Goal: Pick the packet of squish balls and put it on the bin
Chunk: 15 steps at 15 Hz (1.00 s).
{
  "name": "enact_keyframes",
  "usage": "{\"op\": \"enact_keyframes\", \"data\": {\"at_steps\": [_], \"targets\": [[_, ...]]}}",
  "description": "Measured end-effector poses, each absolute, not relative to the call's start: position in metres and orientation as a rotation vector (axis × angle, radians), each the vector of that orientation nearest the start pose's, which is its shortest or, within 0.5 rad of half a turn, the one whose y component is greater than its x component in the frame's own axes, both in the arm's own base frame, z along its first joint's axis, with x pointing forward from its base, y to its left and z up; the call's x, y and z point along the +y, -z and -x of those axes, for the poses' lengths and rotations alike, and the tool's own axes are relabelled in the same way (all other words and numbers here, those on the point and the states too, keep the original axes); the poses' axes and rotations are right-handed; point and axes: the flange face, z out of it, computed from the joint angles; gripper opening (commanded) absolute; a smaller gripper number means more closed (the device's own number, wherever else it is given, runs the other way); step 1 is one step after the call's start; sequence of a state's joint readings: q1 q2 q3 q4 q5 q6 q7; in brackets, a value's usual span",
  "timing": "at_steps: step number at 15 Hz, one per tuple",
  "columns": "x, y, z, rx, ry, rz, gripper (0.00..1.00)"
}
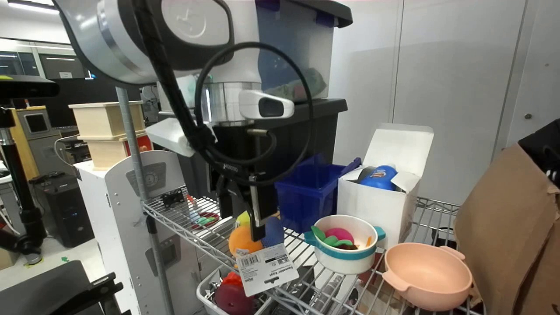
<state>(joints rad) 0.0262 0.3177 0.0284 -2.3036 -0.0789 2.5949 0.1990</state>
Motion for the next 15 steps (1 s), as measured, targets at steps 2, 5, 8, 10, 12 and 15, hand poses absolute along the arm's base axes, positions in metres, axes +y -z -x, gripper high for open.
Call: {"op": "enact_keyframes", "data": {"at_steps": [2,5,8,10,12,15], "targets": [[0.041,-0.192,-0.525,0.092,-0.012,3.169,1.00],[0.052,-0.179,-0.528,0.045,0.034,3.160,1.00],[0.057,-0.172,-0.533,0.000,0.073,3.153,1.00],[0.058,-0.169,-0.540,-0.026,0.099,3.148,1.00],[0.060,-0.167,-0.549,-0.043,0.117,3.140,1.00],[0.068,-0.165,-0.560,-0.067,0.133,3.120,1.00]]}}
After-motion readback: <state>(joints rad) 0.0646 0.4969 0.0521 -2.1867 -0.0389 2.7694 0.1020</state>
